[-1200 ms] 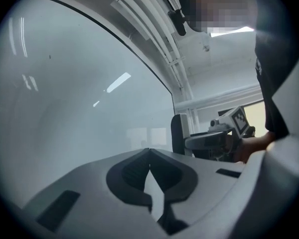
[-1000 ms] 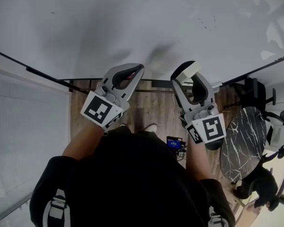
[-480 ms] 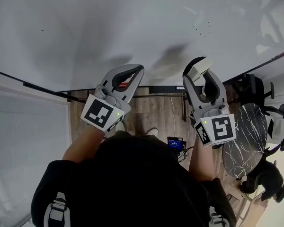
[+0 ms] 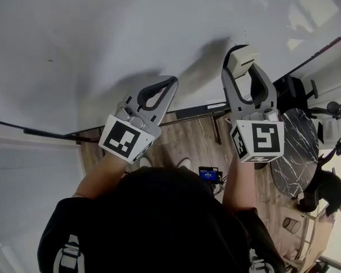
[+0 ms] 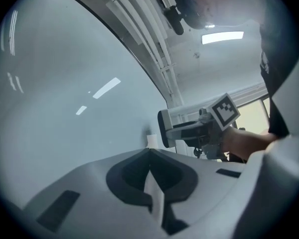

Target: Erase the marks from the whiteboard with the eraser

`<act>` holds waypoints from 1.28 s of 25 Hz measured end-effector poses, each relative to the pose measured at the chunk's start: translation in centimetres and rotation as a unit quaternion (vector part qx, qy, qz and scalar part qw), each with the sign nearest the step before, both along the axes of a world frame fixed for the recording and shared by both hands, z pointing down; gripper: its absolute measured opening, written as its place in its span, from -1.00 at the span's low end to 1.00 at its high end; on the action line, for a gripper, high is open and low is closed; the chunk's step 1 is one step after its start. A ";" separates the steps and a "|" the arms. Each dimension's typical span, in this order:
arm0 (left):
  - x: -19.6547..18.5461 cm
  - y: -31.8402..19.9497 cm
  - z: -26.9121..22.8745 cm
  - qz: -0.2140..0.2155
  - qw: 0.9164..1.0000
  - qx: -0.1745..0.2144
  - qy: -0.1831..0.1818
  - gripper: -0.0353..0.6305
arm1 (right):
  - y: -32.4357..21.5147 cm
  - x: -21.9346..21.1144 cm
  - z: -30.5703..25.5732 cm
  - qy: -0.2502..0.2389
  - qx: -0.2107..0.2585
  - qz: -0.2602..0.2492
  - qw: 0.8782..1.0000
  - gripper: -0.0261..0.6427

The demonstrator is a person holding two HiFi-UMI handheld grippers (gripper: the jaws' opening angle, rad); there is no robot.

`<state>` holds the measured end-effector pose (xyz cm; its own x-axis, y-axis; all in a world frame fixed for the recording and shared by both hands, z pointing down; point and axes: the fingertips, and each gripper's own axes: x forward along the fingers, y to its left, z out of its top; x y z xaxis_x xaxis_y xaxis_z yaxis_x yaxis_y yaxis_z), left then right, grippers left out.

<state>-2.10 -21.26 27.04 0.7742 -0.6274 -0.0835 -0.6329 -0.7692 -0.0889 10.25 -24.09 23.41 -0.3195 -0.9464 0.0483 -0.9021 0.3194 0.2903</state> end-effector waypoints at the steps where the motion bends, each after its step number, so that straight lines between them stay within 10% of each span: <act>1: -0.1 -0.1 0.0 0.006 1.000 -0.001 0.002 -0.88 | -0.4 -0.4 -0.3 0.002 0.000 0.004 1.000 -0.22; 18: -1.9 -1.4 -0.5 0.016 1.000 0.002 0.013 -0.88 | -3.4 -2.2 -2.3 0.029 0.044 0.073 0.996 -0.22; 32: 0.4 -1.8 -0.2 0.004 1.000 0.001 0.010 -0.88 | -5.0 5.3 -2.3 -0.010 0.038 0.092 0.995 -0.22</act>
